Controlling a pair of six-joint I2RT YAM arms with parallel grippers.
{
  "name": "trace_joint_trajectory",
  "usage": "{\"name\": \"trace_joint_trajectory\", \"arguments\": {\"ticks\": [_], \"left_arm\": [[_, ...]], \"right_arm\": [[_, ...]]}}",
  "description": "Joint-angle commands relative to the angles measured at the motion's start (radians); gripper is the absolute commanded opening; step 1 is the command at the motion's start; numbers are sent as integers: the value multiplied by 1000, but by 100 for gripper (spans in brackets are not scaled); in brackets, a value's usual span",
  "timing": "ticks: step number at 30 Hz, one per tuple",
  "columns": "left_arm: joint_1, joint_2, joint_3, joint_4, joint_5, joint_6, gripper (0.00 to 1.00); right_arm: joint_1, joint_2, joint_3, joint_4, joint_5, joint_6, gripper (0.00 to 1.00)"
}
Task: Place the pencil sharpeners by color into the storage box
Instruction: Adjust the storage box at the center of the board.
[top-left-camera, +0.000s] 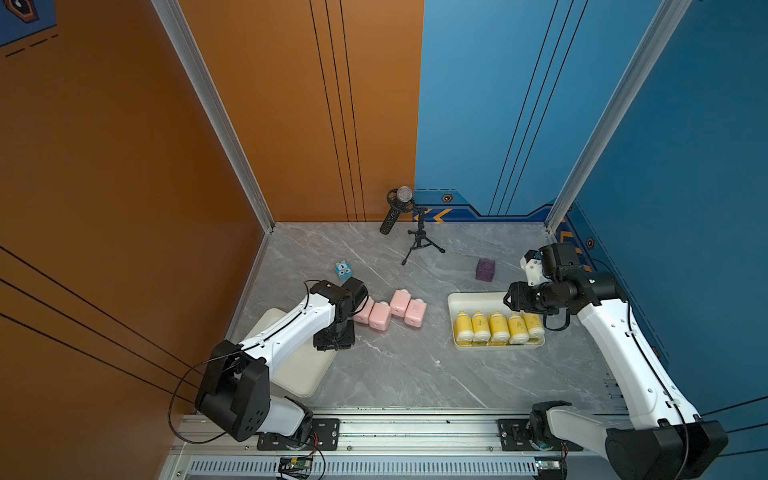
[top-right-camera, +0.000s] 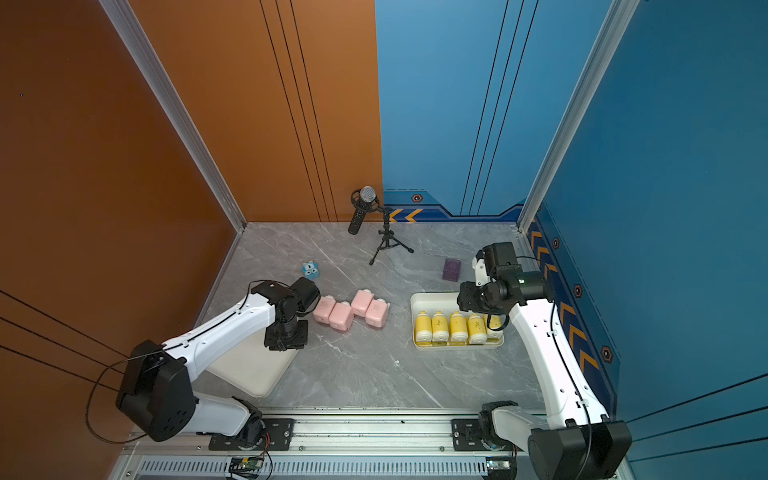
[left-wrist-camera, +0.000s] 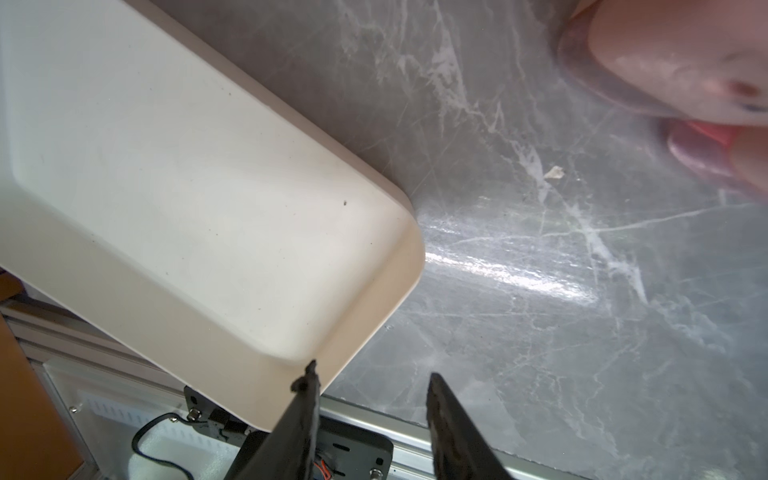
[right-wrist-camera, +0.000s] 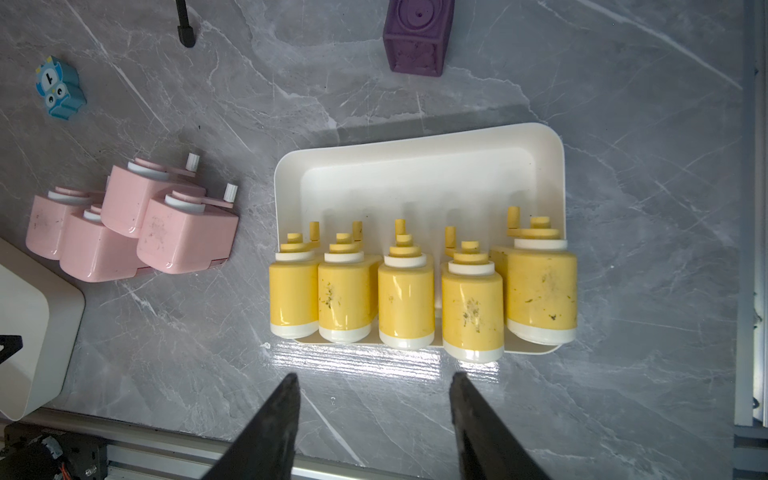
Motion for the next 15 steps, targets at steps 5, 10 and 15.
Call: {"name": "trace_joint_trajectory", "arguments": {"ticks": [5, 10, 15], "left_arm": [[3, 67, -61, 83, 43, -14, 38], [13, 95, -84, 121, 53, -13, 33], [37, 107, -107, 149, 63, -6, 25]], "right_arm": [[-6, 5, 23, 16, -17, -25, 59], [-9, 2, 28, 14, -18, -25, 59], [-12, -4, 26, 13, -17, -21, 59]]}}
